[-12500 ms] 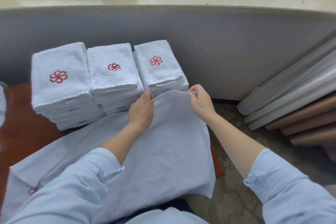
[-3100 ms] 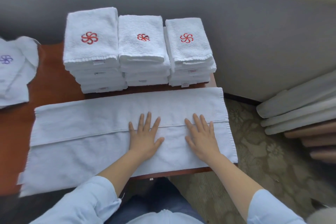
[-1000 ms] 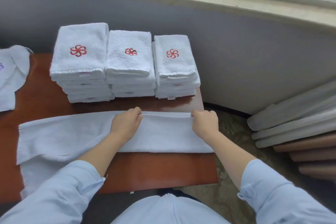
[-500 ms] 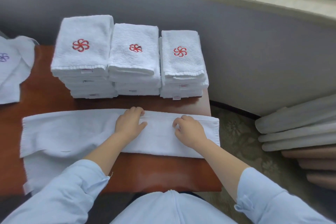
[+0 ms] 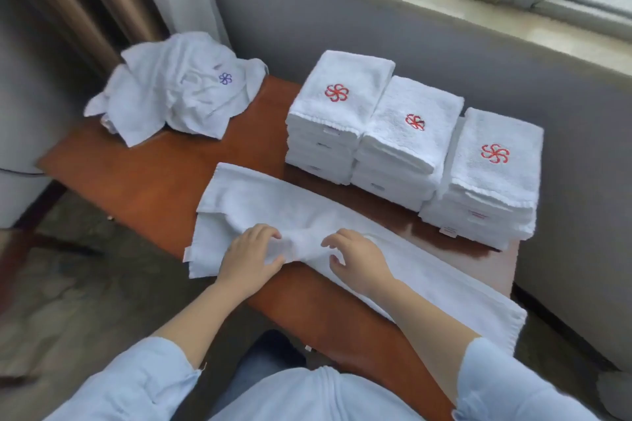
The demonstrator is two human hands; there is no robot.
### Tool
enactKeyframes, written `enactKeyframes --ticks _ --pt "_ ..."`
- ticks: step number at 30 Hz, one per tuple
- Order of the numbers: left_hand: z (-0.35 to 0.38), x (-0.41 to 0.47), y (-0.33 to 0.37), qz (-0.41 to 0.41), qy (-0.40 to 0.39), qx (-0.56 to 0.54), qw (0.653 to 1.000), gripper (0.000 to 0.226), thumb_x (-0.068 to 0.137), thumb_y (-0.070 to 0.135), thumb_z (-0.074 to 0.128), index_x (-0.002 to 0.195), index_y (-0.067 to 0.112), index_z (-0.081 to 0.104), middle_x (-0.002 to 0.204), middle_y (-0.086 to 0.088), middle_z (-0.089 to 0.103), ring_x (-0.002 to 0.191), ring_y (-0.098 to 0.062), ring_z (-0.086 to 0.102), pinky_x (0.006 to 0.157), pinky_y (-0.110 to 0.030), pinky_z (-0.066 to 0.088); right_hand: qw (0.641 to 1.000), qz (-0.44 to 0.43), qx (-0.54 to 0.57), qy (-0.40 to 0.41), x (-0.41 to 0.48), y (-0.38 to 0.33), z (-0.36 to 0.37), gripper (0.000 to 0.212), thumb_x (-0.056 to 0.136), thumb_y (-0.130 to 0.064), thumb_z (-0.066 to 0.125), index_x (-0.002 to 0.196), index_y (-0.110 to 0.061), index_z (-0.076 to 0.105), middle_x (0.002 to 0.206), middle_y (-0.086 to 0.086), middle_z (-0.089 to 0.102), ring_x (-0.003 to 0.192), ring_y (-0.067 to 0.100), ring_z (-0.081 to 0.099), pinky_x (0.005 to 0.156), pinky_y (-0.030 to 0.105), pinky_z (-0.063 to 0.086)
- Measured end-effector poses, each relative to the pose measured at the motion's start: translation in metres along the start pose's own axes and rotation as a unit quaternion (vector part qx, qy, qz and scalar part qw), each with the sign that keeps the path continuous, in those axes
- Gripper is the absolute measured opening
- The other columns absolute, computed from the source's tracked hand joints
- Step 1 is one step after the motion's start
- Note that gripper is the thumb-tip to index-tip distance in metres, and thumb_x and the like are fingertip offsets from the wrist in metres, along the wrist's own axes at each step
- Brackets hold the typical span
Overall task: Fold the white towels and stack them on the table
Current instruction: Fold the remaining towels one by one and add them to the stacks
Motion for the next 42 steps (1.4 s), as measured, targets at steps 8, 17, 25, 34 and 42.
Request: enactKeyframes --ticks 8,17,25,34,42 --pt "-0.020 -0.049 -0.081 -0.093 -0.031 0.042 0.994 0.033 0.082 0.027 0.070 0.113 0.026 0.057 0.117 0.012 0.054 0.110 -0.011 0.053 0.082 -0.023 0.037 0.980 -0.157 -0.063 -0.101 0.055 -0.071 0.052 0.030 0.091 -0.021 0.058 0.120 -0.024 0.067 0.121 -0.007 0.066 0.116 0.018 0.053 0.093 0.031 0.041" --pt "-0.022 -0.032 -0.142 -0.027 -0.109 0.100 0.989 0.040 0.082 0.005 0.057 0.118 0.024 0.056 0.121 0.008 0.047 0.115 -0.015 0.046 0.091 -0.023 0.036 0.960 -0.119 -0.180 -0.180 0.078 -0.082 0.092 0.050 0.080 -0.009 0.051 0.127 -0.022 0.061 0.129 -0.004 0.053 0.118 0.022 0.047 0.092 0.035 0.034" --pt "-0.025 -0.019 -0.164 0.029 -0.129 0.093 0.987 0.020 0.081 0.017 0.060 0.099 0.024 0.065 0.105 0.009 0.048 0.101 -0.013 0.047 0.072 -0.021 0.032 0.971 -0.108 -0.176 -0.120 0.087 -0.092 0.098 0.019 0.077 -0.005 0.057 0.086 -0.012 0.072 0.095 0.002 0.067 0.090 0.028 0.060 0.070 0.038 0.046" --pt "-0.055 0.001 -0.174 -0.085 -0.055 -0.098 0.990 0.012 0.079 0.027 0.054 0.081 0.033 0.045 0.079 0.012 0.056 0.072 -0.012 0.053 0.056 -0.029 0.038 0.994 0.046 -0.009 -0.099 0.101 -0.092 0.076 0.020 0.102 -0.031 0.045 0.106 -0.020 0.061 0.094 -0.004 0.068 0.086 0.020 0.060 0.068 0.033 0.046" --pt "-0.106 0.059 -0.168 -0.089 0.041 -0.105 0.990 0.019 0.082 0.041 0.054 0.095 0.043 0.039 0.085 0.023 0.054 0.071 -0.003 0.054 0.053 -0.023 0.035 0.994 0.104 0.036 0.021 0.127 -0.101 0.056 0.022 0.101 -0.035 0.048 0.111 -0.021 0.062 0.095 -0.004 0.071 0.090 0.020 0.061 0.068 0.033 0.045"
Point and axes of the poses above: each hand's wrist, its own x-axis towards the middle knuckle, its own z-axis out of the palm, y = z × x, the point moved 3 cm from there along x, towards the middle knuckle
